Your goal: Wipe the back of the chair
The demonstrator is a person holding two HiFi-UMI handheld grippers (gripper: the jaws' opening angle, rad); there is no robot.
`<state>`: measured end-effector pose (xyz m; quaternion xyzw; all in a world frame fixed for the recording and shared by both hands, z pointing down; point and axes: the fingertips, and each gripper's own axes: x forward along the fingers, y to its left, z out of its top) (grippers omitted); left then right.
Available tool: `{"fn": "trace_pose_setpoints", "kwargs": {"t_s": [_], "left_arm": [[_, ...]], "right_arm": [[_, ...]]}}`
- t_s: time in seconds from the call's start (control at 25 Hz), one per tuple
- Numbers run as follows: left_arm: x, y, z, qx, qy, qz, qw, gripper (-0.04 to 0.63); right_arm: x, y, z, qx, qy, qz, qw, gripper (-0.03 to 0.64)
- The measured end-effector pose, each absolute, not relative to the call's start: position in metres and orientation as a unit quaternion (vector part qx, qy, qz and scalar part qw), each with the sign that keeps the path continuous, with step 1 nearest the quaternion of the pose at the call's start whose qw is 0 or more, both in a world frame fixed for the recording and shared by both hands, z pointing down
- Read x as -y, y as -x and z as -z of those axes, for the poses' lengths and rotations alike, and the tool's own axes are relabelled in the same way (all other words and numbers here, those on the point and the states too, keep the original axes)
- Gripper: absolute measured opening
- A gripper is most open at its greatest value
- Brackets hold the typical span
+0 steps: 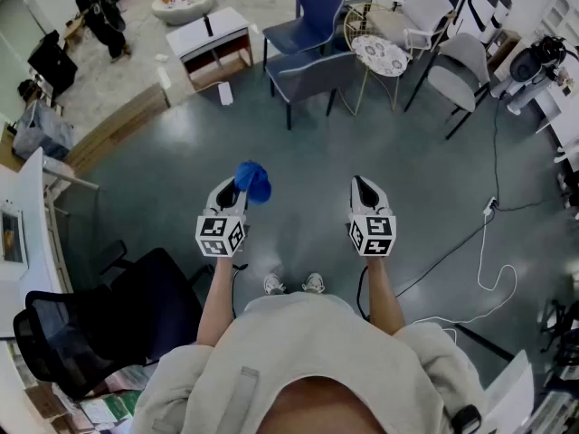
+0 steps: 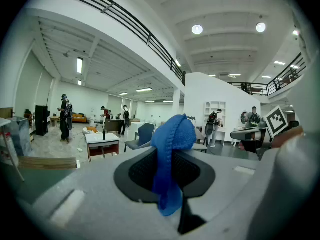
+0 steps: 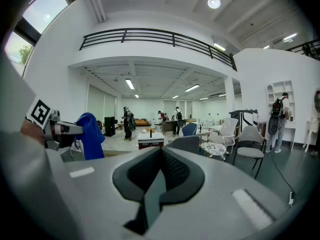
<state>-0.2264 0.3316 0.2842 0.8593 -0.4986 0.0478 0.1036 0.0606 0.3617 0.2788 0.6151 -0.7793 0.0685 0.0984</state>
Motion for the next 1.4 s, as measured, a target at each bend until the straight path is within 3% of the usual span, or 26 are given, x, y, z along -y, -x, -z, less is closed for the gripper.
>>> {"fn": "trace_pose_setpoints", "kwargs": {"t_s": [1.4], "left_arm": [[-0.279,0.115,-0.298,0.491,-0.863,-0.057,0.108,0.069]], "right_arm": [[-0.32,-0.145,-0.305,0.794,-0.595,-0.082,0.097,0.0]]}}
